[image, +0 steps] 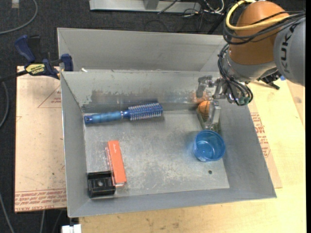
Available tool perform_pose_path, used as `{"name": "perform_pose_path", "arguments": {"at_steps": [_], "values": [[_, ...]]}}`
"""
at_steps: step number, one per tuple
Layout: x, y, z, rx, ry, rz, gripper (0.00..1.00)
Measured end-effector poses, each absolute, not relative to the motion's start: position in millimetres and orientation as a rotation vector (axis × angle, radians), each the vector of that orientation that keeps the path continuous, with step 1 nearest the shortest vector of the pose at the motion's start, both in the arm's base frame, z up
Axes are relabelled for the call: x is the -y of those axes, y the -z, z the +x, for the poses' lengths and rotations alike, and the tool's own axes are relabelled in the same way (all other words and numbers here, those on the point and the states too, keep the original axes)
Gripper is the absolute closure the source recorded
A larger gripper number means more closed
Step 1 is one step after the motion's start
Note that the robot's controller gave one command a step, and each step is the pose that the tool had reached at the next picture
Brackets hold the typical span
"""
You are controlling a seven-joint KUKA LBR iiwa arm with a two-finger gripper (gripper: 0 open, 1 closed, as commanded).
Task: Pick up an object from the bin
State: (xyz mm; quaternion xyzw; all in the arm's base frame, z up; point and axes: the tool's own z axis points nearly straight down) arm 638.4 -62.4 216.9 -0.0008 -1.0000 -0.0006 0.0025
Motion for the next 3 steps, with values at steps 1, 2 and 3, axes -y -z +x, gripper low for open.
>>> {"name": "perform_pose_path", "arguments": {"at_steps": [1, 2, 3], "values": [[62.2, -222.1, 639.4, 3.144, 0.001, -0.001, 0.00], [75.1, -181.8, 622.7, 3.148, 0.001, 0.074, 0.00], [74.0, -112.1, 607.2, 3.139, 0.000, 0.234, 0.00]]}}
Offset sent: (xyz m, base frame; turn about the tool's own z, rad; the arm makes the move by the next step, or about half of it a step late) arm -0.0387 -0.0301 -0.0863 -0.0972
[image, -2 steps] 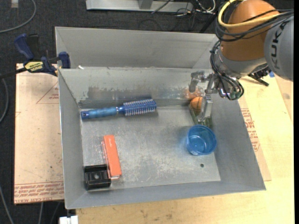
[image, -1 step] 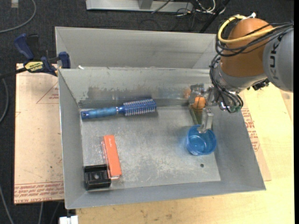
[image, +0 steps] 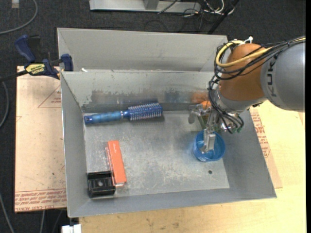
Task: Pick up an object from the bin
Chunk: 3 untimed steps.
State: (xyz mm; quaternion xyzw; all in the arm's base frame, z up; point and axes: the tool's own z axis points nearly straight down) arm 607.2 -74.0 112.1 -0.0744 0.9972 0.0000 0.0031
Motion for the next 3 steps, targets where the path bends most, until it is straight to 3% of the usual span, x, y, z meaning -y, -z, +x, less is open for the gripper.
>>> {"name": "perform_pose_path", "arguments": {"at_steps": [1, 3], "values": [[96.5, -72.1, 584.9, -3.103, -0.001, -0.420, 1.00], [96.5, -72.1, 584.9, -3.103, -0.001, -0.421, 1.00]]}}
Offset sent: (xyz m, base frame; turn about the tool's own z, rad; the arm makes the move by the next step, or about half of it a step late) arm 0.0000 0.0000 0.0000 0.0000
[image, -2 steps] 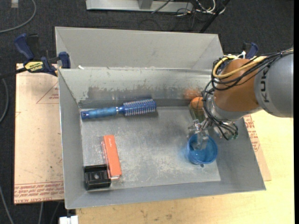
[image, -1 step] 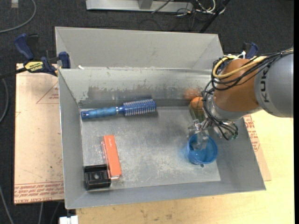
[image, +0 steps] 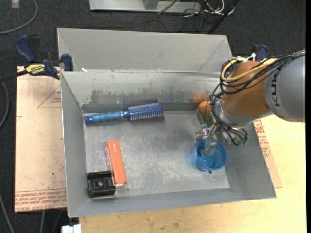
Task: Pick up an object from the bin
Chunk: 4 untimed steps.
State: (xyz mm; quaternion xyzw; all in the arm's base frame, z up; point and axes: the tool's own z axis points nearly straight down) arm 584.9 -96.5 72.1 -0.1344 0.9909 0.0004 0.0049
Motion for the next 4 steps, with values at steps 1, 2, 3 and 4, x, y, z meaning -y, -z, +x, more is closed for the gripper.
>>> {"name": "perform_pose_path", "arguments": {"at_steps": [1, 2, 3, 4], "values": [[80.1, -122.6, 575.3, -3.051, 0.000, -0.690, 1.00], [80.1, -122.6, 575.2, -3.051, -0.001, -0.690, 1.00], [81.7, -127.1, 578.8, -3.044, -0.001, -0.714, 1.00], [89.5, -125.5, 583.4, -3.038, -0.001, -0.731, 1.00]]}}
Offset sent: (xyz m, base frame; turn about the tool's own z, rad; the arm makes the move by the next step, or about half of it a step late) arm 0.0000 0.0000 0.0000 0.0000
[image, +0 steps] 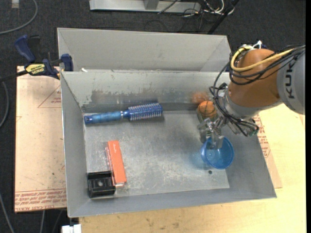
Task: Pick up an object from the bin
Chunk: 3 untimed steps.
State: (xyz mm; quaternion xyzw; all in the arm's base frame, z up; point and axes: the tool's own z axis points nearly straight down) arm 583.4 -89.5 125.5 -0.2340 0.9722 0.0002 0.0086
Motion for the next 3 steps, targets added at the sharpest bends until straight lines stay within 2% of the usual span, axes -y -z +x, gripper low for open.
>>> {"name": "perform_pose_path", "arguments": {"at_steps": [2, 3], "values": [[95.9, -104.6, 584.7, -3.032, -0.002, -0.749, 1.00], [92.0, -118.8, 584.3, -3.036, -0.003, -0.735, 1.00]]}}
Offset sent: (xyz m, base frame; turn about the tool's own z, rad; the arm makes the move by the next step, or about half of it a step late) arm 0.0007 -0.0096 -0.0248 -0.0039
